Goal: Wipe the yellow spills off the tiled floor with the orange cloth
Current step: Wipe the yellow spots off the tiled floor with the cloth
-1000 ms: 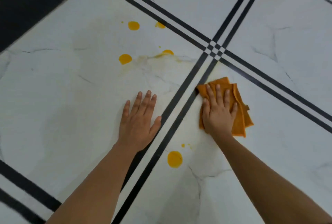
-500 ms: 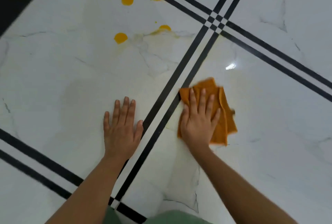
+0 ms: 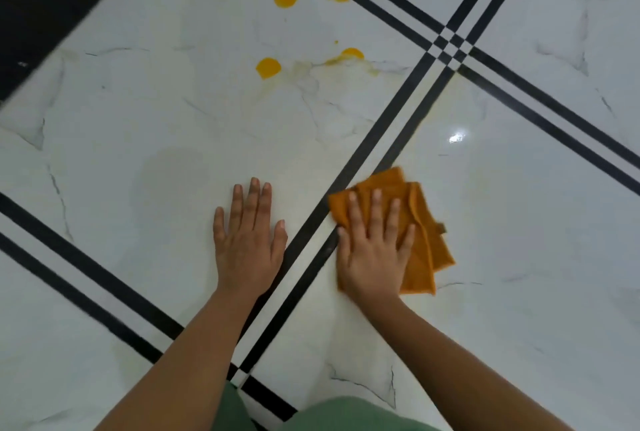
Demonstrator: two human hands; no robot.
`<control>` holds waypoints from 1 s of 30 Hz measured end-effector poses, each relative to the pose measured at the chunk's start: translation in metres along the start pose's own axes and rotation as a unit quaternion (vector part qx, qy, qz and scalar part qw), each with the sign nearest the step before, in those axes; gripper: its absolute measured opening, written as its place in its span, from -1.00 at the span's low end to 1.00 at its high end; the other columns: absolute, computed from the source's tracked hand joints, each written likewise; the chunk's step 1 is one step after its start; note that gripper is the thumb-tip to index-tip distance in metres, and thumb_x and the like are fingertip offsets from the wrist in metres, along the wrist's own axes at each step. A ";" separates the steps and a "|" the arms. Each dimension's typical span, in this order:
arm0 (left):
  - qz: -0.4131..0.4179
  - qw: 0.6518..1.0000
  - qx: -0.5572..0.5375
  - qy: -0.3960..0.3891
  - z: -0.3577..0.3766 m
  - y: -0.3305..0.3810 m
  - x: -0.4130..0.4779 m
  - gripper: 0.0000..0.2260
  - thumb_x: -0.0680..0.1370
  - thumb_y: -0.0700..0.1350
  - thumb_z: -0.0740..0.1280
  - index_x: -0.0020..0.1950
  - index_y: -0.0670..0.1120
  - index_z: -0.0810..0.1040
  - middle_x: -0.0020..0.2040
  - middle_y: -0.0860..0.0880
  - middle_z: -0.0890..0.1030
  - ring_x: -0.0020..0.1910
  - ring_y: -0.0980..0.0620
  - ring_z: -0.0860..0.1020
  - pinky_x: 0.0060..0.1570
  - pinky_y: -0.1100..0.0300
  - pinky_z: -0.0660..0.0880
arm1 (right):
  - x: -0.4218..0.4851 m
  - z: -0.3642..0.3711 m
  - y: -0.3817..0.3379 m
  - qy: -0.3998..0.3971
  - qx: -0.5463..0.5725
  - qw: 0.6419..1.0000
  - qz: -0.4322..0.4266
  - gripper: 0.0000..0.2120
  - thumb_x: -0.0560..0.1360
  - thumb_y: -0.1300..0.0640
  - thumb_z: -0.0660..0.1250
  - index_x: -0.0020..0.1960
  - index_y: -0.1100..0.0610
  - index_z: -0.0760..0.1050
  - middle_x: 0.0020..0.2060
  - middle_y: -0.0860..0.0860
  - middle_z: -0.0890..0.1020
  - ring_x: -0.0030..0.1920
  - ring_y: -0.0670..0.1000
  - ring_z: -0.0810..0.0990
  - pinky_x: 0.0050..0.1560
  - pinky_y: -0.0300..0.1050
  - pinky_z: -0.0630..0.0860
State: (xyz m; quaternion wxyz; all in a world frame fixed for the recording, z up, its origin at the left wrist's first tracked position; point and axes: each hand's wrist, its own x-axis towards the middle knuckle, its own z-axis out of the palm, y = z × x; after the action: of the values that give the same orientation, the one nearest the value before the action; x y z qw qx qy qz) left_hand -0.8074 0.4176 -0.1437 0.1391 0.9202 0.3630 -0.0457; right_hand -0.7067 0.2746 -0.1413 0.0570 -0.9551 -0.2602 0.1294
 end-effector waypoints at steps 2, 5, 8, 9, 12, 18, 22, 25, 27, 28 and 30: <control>0.000 1.000 0.009 -0.001 0.003 0.001 0.002 -0.47 0.56 0.06 -0.05 0.50 -0.09 0.10 0.51 -0.08 0.16 0.48 -0.07 0.09 0.37 -0.13 0.04 | 0.021 0.001 -0.011 -0.020 -0.009 0.998 -0.062 -0.49 0.58 -0.17 -0.13 0.51 -0.15 -0.10 0.52 -0.01 -0.03 0.51 0.11 -0.14 0.42 0.18 -0.26; -0.018 1.000 0.012 -0.001 0.005 0.006 0.002 -0.47 0.56 0.07 -0.08 0.51 -0.09 0.08 0.51 -0.07 0.13 0.49 -0.06 0.04 0.38 -0.09 -0.02 | 0.087 -0.021 -0.015 -0.048 0.011 0.995 -0.088 -0.52 0.59 -0.19 -0.14 0.49 -0.23 -0.14 0.53 -0.08 -0.10 0.51 0.05 -0.23 0.43 0.19 -0.28; -0.036 0.999 -0.002 0.004 0.000 0.016 0.003 -0.45 0.55 0.09 -0.10 0.50 -0.11 0.10 0.51 -0.10 0.14 0.49 -0.06 0.05 0.38 -0.07 -0.01 | 0.108 -0.044 0.002 -0.094 0.072 0.988 -0.102 -0.51 0.58 -0.24 -0.14 0.48 -0.26 -0.12 0.53 -0.10 -0.09 0.52 0.01 -0.21 0.44 0.17 -0.24; -0.043 0.999 -0.010 0.008 -0.001 0.021 0.005 -0.45 0.55 0.09 -0.10 0.50 -0.12 0.11 0.51 -0.11 0.15 0.49 -0.07 0.06 0.38 -0.07 0.00 | 0.105 -0.050 0.010 -0.101 0.091 0.984 -0.112 -0.51 0.57 -0.25 -0.13 0.48 -0.26 -0.10 0.53 -0.10 -0.07 0.52 0.00 -0.19 0.44 0.15 -0.22; -0.061 0.997 -0.038 0.015 -0.010 0.053 0.017 -0.43 0.55 0.11 -0.08 0.49 -0.13 0.14 0.50 -0.13 0.18 0.48 -0.10 0.11 0.37 -0.09 0.08 | 0.103 -0.070 0.043 -0.069 0.129 0.986 -0.078 -0.50 0.58 -0.22 -0.11 0.49 -0.16 0.04 0.52 -0.08 0.06 0.52 -0.01 -0.09 0.45 0.14 -0.16; -0.079 0.991 -0.098 -0.051 -0.037 0.145 0.058 -0.42 0.59 0.16 -0.06 0.52 -0.12 -0.01 0.54 -0.09 0.05 0.51 -0.05 -0.03 0.43 -0.03 -0.07 | 0.130 -0.112 0.077 -0.108 0.084 0.991 -0.003 -0.52 0.62 -0.13 -0.10 0.50 -0.04 0.07 0.51 -0.01 0.12 0.52 0.04 -0.03 0.46 0.13 -0.09; -0.113 0.973 -0.080 -0.184 -0.030 0.191 0.078 -0.26 0.53 0.31 -0.06 0.51 -0.11 -0.23 0.52 -0.19 -0.19 0.49 -0.17 -0.21 0.42 -0.12 -0.15 | 0.147 -0.125 0.082 -0.112 0.087 0.990 0.007 -0.53 0.62 -0.11 -0.09 0.50 -0.04 0.08 0.51 0.00 0.14 0.52 0.05 -0.01 0.46 0.14 -0.05; -0.157 0.967 -0.078 -0.183 -0.008 0.204 0.099 -0.19 0.48 0.38 -0.09 0.47 -0.09 -0.37 0.47 -0.25 -0.35 0.44 -0.24 -0.35 0.36 -0.21 -0.30 | 0.173 -0.118 0.078 -0.108 0.098 0.989 0.007 -0.53 0.62 -0.12 -0.09 0.50 -0.04 0.08 0.51 0.00 0.15 0.52 0.05 -0.01 0.46 0.14 -0.04; -0.164 0.977 -0.076 -0.112 0.002 0.199 0.106 -0.25 0.49 0.37 -0.12 0.48 -0.05 -0.32 0.50 -0.25 -0.25 0.46 -0.25 -0.28 0.34 -0.26 -0.29 | 0.183 -0.113 0.071 -0.108 0.094 0.990 -0.006 -0.52 0.62 -0.12 -0.09 0.51 -0.05 0.06 0.51 -0.01 0.12 0.52 0.04 -0.03 0.46 0.12 -0.05; -0.149 0.984 -0.068 -0.071 0.004 0.192 0.113 -0.28 0.49 0.34 -0.13 0.51 -0.03 -0.20 0.52 -0.25 -0.13 0.48 -0.25 -0.18 0.34 -0.29 -0.25 | 0.189 -0.108 0.069 -0.109 0.088 0.990 -0.012 -0.52 0.62 -0.12 -0.10 0.51 -0.05 0.04 0.52 -0.01 0.10 0.52 0.04 -0.06 0.47 0.11 -0.07; -0.104 0.994 -0.037 -0.022 0.005 0.169 0.143 -0.33 0.49 0.30 -0.12 0.52 -0.01 0.03 0.51 -0.23 0.09 0.48 -0.25 0.02 0.32 -0.32 -0.15 | 0.209 -0.099 0.062 -0.108 0.073 0.991 -0.024 -0.51 0.61 -0.12 -0.12 0.52 -0.06 -0.01 0.53 -0.02 0.03 0.52 0.03 -0.12 0.47 0.09 -0.11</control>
State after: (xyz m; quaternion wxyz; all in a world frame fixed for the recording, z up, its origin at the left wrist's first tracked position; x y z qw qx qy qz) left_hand -0.5875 0.3916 -0.1372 0.1754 0.8707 0.4546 -0.0670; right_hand -0.4754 0.3242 -0.1027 0.1007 -0.9224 -0.2773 0.2493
